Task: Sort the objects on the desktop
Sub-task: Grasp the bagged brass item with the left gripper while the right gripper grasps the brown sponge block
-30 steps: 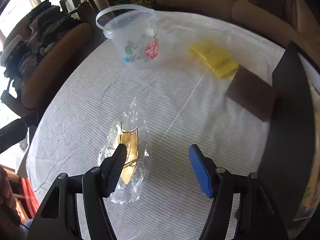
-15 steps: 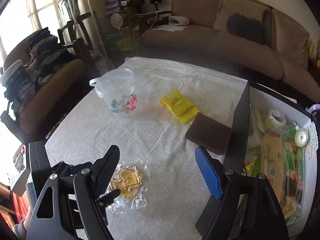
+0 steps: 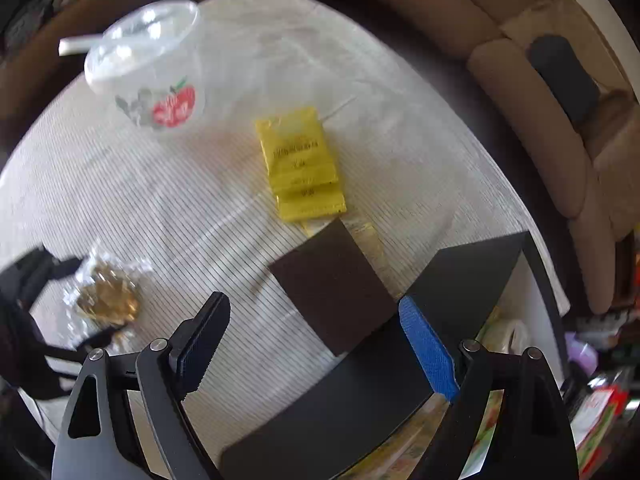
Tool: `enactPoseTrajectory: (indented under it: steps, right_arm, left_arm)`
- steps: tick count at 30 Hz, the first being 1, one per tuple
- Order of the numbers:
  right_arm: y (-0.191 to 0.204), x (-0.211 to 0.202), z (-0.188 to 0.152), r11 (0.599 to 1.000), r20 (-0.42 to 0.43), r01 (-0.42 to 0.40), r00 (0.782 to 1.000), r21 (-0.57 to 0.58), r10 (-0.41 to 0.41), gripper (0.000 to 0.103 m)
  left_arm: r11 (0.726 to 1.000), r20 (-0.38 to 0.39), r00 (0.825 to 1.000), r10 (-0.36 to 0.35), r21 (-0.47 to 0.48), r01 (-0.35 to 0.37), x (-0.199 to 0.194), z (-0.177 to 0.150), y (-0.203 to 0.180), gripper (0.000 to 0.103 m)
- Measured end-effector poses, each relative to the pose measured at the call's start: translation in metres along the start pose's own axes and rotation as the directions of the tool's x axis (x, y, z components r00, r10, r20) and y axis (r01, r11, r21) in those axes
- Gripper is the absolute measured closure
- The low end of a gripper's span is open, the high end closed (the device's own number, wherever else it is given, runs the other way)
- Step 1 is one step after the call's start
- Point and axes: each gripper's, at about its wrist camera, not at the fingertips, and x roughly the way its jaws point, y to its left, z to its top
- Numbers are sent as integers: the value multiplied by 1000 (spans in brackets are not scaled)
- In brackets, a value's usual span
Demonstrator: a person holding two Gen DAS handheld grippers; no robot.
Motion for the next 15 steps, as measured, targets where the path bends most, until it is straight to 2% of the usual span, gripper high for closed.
enactPoseTrajectory:
  steps: [3,6,9,12,13,14,15]
  right_arm:
    - [1,27,6,993,-85,-5,996,-120,-5,14]
    - [5,55,12,979,-150,14,988,-203,-45,14]
    - [14,83,14,937,-218,76,963,-340,-157,14]
    - [22,100,12,902,-264,41,950,-429,-169,13]
    - [21,103,12,892,-256,56,948,-448,-188,10]
    - [19,107,14,889,-245,73,948,-452,-202,0]
    - [15,108,15,896,-245,69,950,-438,-193,0]
  left_arm:
    - [995,-9,998,-56,-82,55,-4,4,15,47]
    - [991,-8,999,-50,-122,49,-13,10,26,47]
    - [988,3,998,-57,-144,57,-28,15,36,47]
    - [990,33,998,-53,-129,57,-45,22,41,47]
    - [991,43,998,-52,-123,57,-50,24,42,47]
    - [991,56,997,-54,-122,60,-55,26,43,47]
    - [990,69,996,-58,-127,66,-59,29,46,47]
